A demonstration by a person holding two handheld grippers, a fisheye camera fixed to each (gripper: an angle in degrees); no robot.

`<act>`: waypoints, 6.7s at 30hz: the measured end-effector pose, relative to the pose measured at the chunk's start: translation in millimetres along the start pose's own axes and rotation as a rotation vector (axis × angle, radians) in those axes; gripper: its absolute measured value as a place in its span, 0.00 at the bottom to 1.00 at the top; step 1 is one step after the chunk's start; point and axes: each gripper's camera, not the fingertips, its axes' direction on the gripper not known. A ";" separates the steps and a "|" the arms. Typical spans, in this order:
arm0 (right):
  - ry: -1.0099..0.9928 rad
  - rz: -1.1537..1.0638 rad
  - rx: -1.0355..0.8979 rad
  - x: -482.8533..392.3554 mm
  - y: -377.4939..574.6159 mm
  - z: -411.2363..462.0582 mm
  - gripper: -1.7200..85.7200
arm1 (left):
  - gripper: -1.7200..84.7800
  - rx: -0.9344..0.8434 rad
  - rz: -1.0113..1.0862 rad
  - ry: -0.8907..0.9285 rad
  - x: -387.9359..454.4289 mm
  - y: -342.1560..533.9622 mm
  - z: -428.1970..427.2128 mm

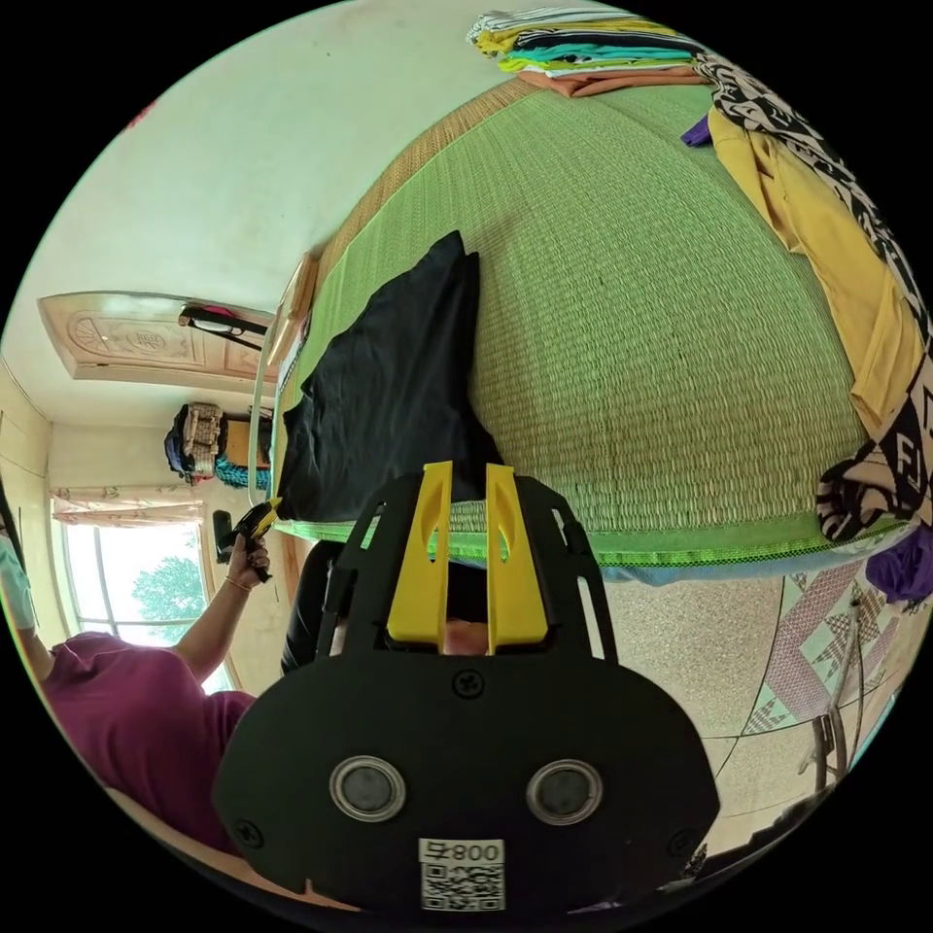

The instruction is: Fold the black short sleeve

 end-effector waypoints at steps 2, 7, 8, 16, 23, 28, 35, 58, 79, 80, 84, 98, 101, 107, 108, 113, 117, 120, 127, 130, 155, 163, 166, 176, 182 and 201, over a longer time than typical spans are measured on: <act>0.017 -0.007 -0.018 1.2 1.1 0.4 0.06 | 0.03 -0.005 -0.007 0.003 -4.2 3.1 8.0; 0.024 -0.015 -0.055 8.5 7.7 -5.5 0.03 | 0.03 -0.041 -0.020 -0.036 -25.0 11.2 23.1; 0.011 -0.008 -0.065 12.3 10.8 -5.9 0.03 | 0.03 -0.049 -0.037 -0.045 -33.6 14.5 29.5; -0.065 0.023 -0.057 24.9 41.1 -14.0 0.02 | 0.03 -0.054 -0.055 -0.062 -65.8 43.0 64.1; -0.115 0.042 -0.038 32.5 67.5 -27.8 0.02 | 0.03 0.031 -0.063 -0.118 -70.9 98.7 75.7; -0.172 0.048 -0.004 33.9 81.6 -41.7 0.03 | 0.05 -0.045 0.200 -0.057 23.5 133.1 153.4; -0.234 0.028 0.019 27.9 95.4 -61.1 0.03 | 0.11 -0.343 0.733 0.060 241.0 221.3 380.9; -0.217 0.045 0.065 64.8 53.7 -77.9 0.05 | 0.03 -0.389 1.066 -0.320 326.6 427.6 651.0; -0.256 0.133 0.023 80.4 -87.4 -8.5 0.07 | 0.03 -0.384 1.045 -0.260 322.6 455.1 700.6; -0.265 0.134 0.026 81.2 -89.6 -8.1 0.07 | 0.03 -0.382 1.045 -0.257 323.9 454.8 701.2; -0.294 0.144 0.025 86.9 -95.3 -4.0 0.06 | 0.03 -0.382 1.045 -0.251 327.7 453.1 701.5; -0.400 0.168 0.067 94.1 -101.1 9.5 0.10 | 0.03 -0.381 1.035 -0.233 352.7 436.4 677.0; -0.392 0.170 0.064 89.5 -108.5 17.9 0.08 | 0.03 -0.382 1.035 -0.231 361.0 429.6 665.4; -0.327 0.151 0.050 75.0 -119.6 25.0 0.04 | 0.03 -0.371 1.021 -0.204 380.5 409.2 632.6; -0.316 0.148 0.055 72.3 -120.4 23.8 0.04 | 0.03 -0.370 1.019 -0.198 383.3 406.6 628.5; -0.291 0.147 0.078 62.7 -121.9 17.7 0.04 | 0.03 -0.349 1.013 -0.133 408.7 380.3 586.8; -0.292 0.148 0.106 46.0 -119.9 19.1 0.03 | 0.03 -0.330 0.977 -0.082 414.7 355.6 545.2; -0.313 0.133 0.130 25.6 -119.5 22.9 0.03 | 0.03 -0.306 0.897 -0.013 411.3 324.7 496.2; -0.369 0.016 0.165 -57.7 -122.8 40.8 0.03 | 0.03 -0.184 0.690 0.152 365.6 248.2 333.2; -0.394 -0.044 0.167 -105.7 -123.3 59.9 0.03 | 0.03 -0.112 0.595 0.201 332.3 222.6 259.2; -0.211 -0.227 -0.087 -366.4 -129.4 367.4 0.03 | 0.03 0.148 -0.048 0.339 60.7 107.1 -91.6; -0.144 -0.237 -0.132 -392.0 -137.1 430.3 0.03 | 0.03 0.147 -0.146 0.406 30.2 89.5 -125.7; -0.125 -0.233 -0.150 -397.1 -139.2 456.5 0.04 | 0.03 0.144 -0.195 0.418 17.8 85.5 -133.7; -0.042 -0.244 -0.221 -409.3 -143.6 530.6 0.04 | 0.03 0.150 -0.270 0.459 7.2 89.1 -154.5; -0.053 -0.265 -0.242 -416.4 -141.8 545.5 0.06 | 0.02 0.176 -0.237 0.384 27.7 107.4 -183.7; -0.013 -0.419 -0.187 -453.1 -94.7 523.0 0.11 | 0.02 0.099 0.009 0.029 122.4 95.7 -135.3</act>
